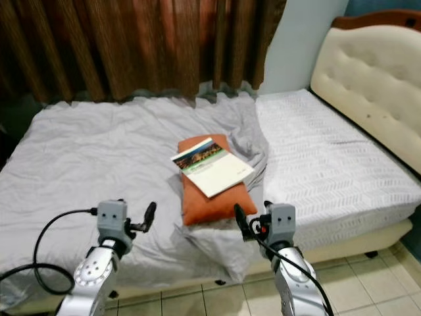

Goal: Clean up the room

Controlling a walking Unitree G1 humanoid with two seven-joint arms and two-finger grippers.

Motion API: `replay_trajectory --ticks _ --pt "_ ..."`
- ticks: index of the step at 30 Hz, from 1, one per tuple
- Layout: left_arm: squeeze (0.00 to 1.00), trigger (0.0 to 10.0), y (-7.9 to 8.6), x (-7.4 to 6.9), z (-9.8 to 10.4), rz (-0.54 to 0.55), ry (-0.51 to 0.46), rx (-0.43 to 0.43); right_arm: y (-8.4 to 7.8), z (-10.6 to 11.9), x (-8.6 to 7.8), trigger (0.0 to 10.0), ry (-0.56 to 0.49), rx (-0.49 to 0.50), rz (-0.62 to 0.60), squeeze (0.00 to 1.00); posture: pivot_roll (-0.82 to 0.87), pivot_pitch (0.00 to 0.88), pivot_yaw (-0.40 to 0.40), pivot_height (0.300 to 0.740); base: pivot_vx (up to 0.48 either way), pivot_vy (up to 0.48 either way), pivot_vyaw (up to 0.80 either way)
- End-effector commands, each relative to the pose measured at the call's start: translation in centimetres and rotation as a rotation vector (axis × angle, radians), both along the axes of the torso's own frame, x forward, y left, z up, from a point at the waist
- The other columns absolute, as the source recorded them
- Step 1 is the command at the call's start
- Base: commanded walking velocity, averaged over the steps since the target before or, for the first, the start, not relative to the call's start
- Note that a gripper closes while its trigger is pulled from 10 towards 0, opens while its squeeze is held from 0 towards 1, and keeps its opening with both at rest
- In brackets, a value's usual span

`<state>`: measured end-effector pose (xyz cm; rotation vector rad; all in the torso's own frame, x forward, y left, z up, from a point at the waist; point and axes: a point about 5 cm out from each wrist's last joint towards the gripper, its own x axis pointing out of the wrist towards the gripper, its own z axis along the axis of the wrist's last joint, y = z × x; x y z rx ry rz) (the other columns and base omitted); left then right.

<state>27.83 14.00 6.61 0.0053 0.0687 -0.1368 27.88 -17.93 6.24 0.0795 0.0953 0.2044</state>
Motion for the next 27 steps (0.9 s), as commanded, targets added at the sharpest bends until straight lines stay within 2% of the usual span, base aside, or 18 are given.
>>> replay_trajectory --ticks 1,3,5,8,12,21,25,27 --pt "0.0 10.0 0.1 -0.5 0.0 -0.008 -0.008 0.008 -0.8 -0.1 -0.7 10.0 0.012 0.006 -0.012 0.0 -0.02 0.0 0.011 0.74 0.0 -0.446 0.0" --pt "0.0 10.0 0.5 -1.7 -0.1 -0.041 -0.01 0.025 -1.5 -0.4 -1.9 10.0 0.029 -0.003 -0.009 0.0 -0.02 0.0 0.011 0.74 0.0 -0.441 0.0" --pt "0.0 10.0 0.7 -2.2 -0.3 -0.048 0.001 0.026 -2.1 -0.9 -2.5 10.0 0.049 -0.012 -0.015 0.0 -0.02 0.0 0.013 0.74 0.0 -0.439 0.0" --pt "0.0 10.0 0.7 -1.7 -0.6 -0.02 0.014 0.024 -2.4 -1.3 -2.5 10.0 0.065 -0.016 -0.035 0.0 -0.02 0.0 0.014 0.74 0.0 -0.433 0.0" --pt "0.0 10.0 0.4 -1.0 -0.4 -0.019 0.011 0.017 -2.1 -1.2 -2.0 10.0 0.057 -0.012 -0.036 0.0 -0.02 0.0 0.015 0.74 0.0 -0.431 0.0" --pt "0.0 10.0 0.7 -0.6 -0.4 -0.02 0.017 0.038 -1.0 -0.6 -1.3 10.0 0.035 -0.021 -0.002 0.0 -0.02 0.0 0.021 0.74 0.055 -0.425 0.65" --pt "0.0 10.0 0.9 -0.5 -0.6 -0.004 0.029 0.061 -0.7 -0.6 -1.2 10.0 0.035 -0.023 0.013 0.0 -0.02 0.0 0.019 0.74 0.0 0.0 0.0" --pt "0.0 10.0 0.9 -0.4 -0.5 0.003 0.023 0.042 -0.6 -0.5 -1.1 10.0 0.033 -0.024 0.014 0.0 -0.02 0.0 0.019 0.74 0.191 0.0 0.0"
